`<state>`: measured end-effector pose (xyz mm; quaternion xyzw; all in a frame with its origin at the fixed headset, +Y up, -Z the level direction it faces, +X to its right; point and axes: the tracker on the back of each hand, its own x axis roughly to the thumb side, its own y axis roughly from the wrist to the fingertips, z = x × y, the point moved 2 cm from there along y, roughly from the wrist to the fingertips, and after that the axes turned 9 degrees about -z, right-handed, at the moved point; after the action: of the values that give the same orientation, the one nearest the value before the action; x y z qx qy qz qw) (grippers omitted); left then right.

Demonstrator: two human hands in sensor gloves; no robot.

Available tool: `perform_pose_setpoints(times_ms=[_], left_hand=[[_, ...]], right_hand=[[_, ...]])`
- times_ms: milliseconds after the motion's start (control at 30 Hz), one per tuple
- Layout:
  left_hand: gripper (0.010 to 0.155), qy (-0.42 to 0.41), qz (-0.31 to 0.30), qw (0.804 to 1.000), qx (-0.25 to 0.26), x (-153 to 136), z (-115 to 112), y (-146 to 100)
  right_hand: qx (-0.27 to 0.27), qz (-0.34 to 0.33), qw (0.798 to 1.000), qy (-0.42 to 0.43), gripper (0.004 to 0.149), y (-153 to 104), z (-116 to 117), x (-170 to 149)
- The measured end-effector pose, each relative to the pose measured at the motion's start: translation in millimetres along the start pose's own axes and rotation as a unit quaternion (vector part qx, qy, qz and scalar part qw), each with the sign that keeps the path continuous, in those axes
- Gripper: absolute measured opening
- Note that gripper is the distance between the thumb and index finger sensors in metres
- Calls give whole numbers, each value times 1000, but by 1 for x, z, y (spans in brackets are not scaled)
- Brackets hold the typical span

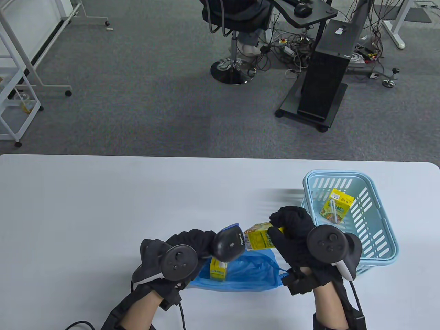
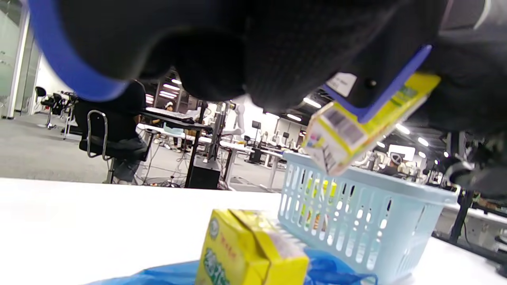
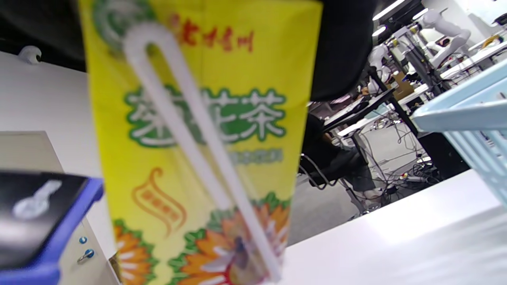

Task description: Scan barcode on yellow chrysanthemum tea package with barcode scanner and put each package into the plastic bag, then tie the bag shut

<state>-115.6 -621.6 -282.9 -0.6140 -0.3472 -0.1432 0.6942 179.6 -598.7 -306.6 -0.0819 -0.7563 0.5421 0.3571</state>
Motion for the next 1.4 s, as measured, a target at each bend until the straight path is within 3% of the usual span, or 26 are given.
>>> perform_pose_setpoints(times_ms=[400, 567, 800, 967, 1100, 1333, 1400], left_hand=[[61, -52, 50, 997, 21, -32, 19, -16], [61, -48, 48, 998, 9, -31, 17, -14], [61, -49, 48, 998, 4, -31, 18, -15], [61, -49, 47, 998, -1, -31, 16, -14], [61, -49, 47, 998, -4, -30, 16, -13], [62, -54, 51, 997, 0, -33, 18, -14], [62, -53, 52, 997, 0, -33, 18, -15]], right_hand=[[172, -37, 984, 18, 58, 8, 54, 6], [242, -37, 969, -35, 57, 7, 88, 7], [231, -43, 969, -80, 55, 5, 104, 0], [262, -42, 950, -166, 54, 3, 115, 1], [282, -44, 940, -187, 55, 0, 124, 2], [293, -36, 939, -175, 75, 0, 135, 1], [276, -41, 945, -173, 80, 0, 132, 1]])
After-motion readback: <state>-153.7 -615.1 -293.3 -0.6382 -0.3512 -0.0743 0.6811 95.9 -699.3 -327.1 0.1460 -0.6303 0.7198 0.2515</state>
